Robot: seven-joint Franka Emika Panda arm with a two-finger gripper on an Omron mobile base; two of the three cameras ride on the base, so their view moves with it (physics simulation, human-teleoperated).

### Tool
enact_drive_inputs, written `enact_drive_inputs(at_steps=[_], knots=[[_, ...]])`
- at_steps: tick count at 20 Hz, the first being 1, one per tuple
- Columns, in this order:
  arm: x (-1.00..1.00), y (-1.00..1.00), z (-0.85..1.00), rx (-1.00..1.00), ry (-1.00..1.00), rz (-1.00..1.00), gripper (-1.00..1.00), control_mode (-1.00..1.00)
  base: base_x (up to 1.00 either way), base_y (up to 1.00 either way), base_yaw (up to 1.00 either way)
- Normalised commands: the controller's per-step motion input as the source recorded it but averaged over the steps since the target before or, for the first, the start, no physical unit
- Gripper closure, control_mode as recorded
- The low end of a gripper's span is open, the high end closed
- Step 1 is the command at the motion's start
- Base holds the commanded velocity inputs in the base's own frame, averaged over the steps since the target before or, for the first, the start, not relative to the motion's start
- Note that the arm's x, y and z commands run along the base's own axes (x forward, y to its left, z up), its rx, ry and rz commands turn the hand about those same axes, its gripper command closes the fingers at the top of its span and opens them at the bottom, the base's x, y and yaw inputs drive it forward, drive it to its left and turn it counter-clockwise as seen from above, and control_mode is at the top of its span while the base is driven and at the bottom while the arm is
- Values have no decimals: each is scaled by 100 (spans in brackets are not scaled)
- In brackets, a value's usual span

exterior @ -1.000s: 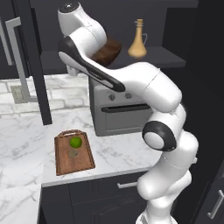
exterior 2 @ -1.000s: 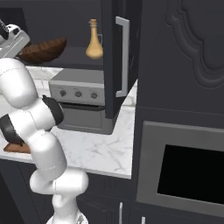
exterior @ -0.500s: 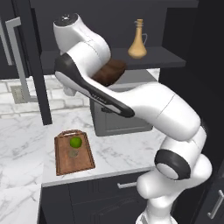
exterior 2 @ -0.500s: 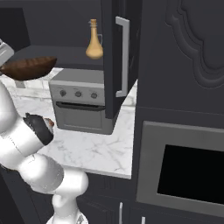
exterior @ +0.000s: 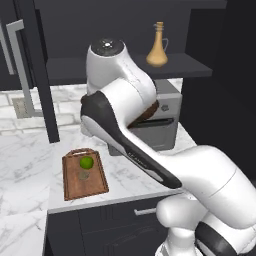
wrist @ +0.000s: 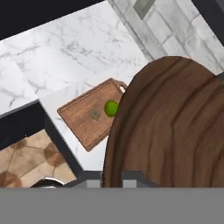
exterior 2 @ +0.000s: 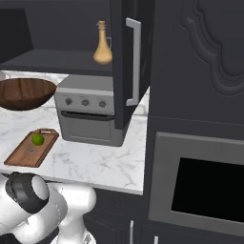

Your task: Open the cabinet. Place the bowl and condiment on the counter. Then place the lime and garlic on the cutting board.

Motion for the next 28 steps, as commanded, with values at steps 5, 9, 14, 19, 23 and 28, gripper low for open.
enact_drive_inputs(at_steps=[5,9,14,19,23,28], knots=[[-23,-69,-69,22,0,2,100,-100,0,0,0],[2,-74,-82,15,0,3,100,-100,0,0,0],[19,-54,-69,5,0,1,100,-100,0,0,0],[29,-19,-55,0,0,3,100,-100,0,0,0],[28,-6,-35,0,0,1,100,-100,0,0,0],[23,-6,-34,0,0,0,100,-100,0,0,0]])
